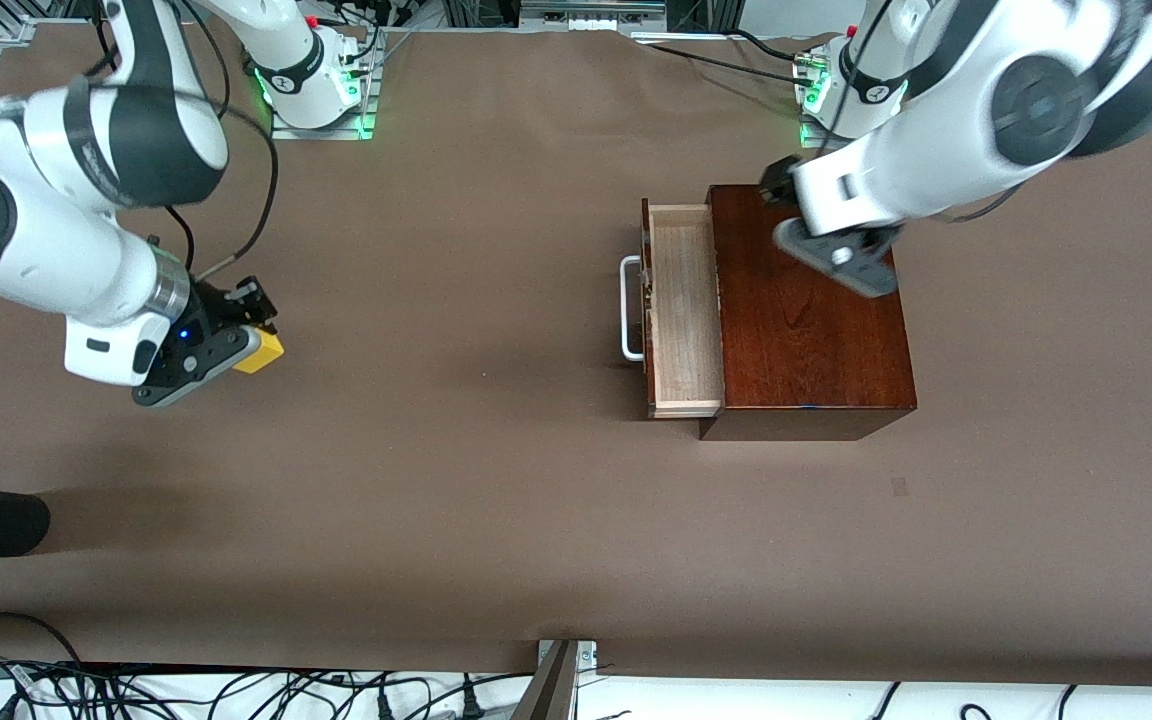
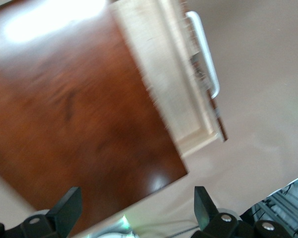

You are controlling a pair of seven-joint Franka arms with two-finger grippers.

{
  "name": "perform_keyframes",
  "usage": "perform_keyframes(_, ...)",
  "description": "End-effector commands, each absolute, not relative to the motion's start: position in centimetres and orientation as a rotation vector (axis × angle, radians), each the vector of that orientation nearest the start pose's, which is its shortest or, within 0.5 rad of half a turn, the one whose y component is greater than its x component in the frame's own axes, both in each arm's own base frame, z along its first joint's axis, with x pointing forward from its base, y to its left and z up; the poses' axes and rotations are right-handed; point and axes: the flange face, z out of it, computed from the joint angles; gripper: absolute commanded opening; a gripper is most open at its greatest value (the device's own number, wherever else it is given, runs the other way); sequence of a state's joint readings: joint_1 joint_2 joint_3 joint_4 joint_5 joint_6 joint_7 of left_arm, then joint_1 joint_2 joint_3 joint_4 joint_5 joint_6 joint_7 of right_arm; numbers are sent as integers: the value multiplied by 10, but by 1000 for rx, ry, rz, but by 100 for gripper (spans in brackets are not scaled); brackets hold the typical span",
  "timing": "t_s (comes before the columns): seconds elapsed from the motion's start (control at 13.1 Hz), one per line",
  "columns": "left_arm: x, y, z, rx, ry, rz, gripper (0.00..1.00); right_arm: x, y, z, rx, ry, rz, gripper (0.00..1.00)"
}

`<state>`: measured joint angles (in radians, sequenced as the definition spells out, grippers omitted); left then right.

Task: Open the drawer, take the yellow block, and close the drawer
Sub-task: 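Lift the cube with the right gripper while the left gripper reaches the drawer, then set the cube down with the right gripper while the left gripper pushes the drawer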

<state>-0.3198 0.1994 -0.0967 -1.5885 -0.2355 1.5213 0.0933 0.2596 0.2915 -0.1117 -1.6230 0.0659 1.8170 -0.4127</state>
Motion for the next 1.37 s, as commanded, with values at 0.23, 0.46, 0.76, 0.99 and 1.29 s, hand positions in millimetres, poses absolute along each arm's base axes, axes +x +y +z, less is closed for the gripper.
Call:
perform_keyframes(0.23,539,-424,468,-3020,1573,-4,100,599,48,351,-3030,-651,176,0)
perform_keyframes(0.46,534,-472,417,-2795,1916,-125,100,576,42,305,-3090,-360,193,0)
perform_keyframes(0.76,512,-499,361,-2408,2341,-32,100,547,38,254,-3127,-104,172,0)
perform_keyframes(0.99,522,-491,303,-2210,2390,61,100,537,41,218,-3142,13,126,0)
perform_keyframes(1.29,524,-479,272,-2131,2371,145,100,532,51,197,-3140,-3,122,0)
